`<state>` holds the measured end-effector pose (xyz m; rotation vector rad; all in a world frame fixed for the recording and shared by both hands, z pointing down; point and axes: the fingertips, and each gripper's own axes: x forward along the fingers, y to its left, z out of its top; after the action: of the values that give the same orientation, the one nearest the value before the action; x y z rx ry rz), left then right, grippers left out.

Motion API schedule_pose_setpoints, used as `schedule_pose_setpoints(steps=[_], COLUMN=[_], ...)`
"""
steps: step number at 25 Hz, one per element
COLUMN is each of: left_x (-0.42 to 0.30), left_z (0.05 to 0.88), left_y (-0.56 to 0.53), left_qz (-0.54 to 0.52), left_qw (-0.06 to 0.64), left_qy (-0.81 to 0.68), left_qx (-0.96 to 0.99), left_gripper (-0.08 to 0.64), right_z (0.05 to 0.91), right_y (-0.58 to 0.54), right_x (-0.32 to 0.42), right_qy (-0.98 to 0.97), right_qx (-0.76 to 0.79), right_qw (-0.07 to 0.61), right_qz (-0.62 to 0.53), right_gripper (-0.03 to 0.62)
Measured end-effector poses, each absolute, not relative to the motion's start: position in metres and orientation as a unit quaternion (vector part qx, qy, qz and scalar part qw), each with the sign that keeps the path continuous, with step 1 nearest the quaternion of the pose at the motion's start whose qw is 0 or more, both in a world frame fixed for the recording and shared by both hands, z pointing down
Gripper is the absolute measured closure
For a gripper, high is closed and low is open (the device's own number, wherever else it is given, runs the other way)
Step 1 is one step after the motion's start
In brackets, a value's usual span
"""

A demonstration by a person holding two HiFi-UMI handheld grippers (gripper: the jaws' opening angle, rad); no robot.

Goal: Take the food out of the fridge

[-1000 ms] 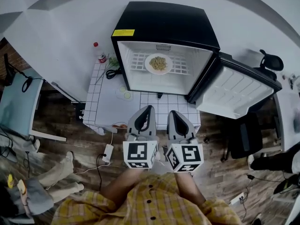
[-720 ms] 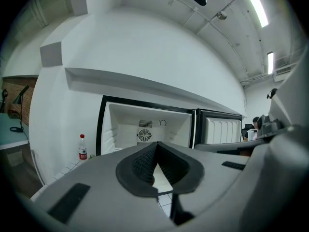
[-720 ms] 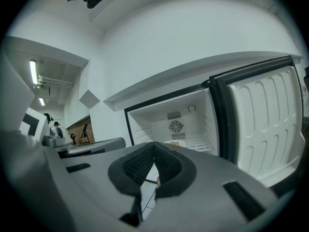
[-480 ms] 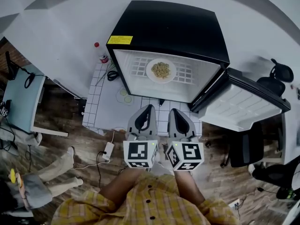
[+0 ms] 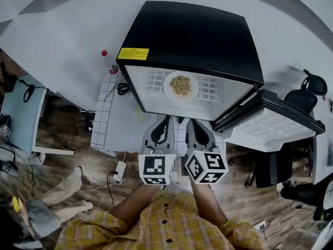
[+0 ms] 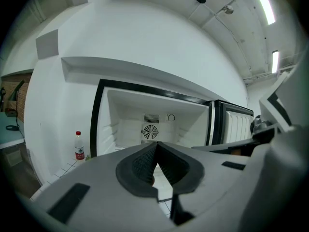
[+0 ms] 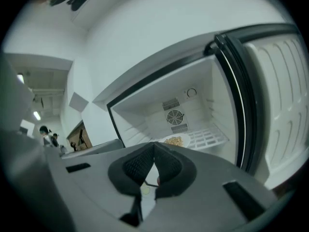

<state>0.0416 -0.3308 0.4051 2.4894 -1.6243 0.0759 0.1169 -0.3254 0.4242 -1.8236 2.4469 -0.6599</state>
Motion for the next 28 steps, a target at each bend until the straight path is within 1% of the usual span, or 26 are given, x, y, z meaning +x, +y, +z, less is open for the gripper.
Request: schedule_pose_setpoints(steps=[2, 3, 7, 10, 12, 18, 19, 20, 21, 28], left_x=[0.041, 0.04, 0.036, 0.031, 0.027, 0.021, 0.02, 0.018, 0.017, 0.013], left_z=[0.404, 0.403, 0.405, 0.408, 0.41, 0.413, 0.414, 0.416, 0.416, 0.418], left_y=[-0.337, -0.34, -0.354, -0.36, -0.363, -0.368, -0.368, -0.369, -0.37, -0.373], left_qz=[0.025, 0.025, 0.025, 0.026, 0.026, 0.028, 0.03, 0.032, 0.033, 0.035], left_qw=[0.081, 0.081, 0.08, 0.081, 0.083, 0.084, 0.086, 0.087, 0.087, 0.086], left_qy=[-0.539, -0.536, -0.53, -0.529, -0.53, -0.53, -0.53, -0.531, -0.533, -0.536], left_qx=[0.838, 0.84, 0.844, 0.844, 0.844, 0.843, 0.843, 0.842, 0.841, 0.839], left_gripper=[0.554, 0.554, 0.554, 0.554, 0.554, 0.554, 0.554, 0.554, 0.554, 0.554], right_z=[0.436, 0.444, 0.476, 0.5, 0.508, 0.516, 0.515, 0.515, 0.515, 0.534], right_y=[-0.335, -0.34, -0.358, -0.366, -0.372, -0.387, -0.39, -0.394, -0.398, -0.417], right_x=[0.117, 0.117, 0.118, 0.122, 0.119, 0.119, 0.12, 0.12, 0.12, 0.116], right_qy=[0.771, 0.76, 0.677, 0.602, 0.561, 0.528, 0.53, 0.53, 0.529, 0.509], right_qx=[-0.573, -0.563, -0.496, -0.436, -0.389, -0.39, -0.389, -0.388, -0.388, -0.409], right_qw=[0.049, 0.082, 0.245, 0.35, 0.414, 0.464, 0.469, 0.472, 0.474, 0.467], right_qz=[-0.273, -0.316, -0.485, -0.569, -0.602, -0.595, -0.59, -0.587, -0.587, -0.596], right_gripper=[0.586, 0.586, 0.586, 0.585, 0.586, 0.581, 0.549, 0.494, 0.465, 0.446])
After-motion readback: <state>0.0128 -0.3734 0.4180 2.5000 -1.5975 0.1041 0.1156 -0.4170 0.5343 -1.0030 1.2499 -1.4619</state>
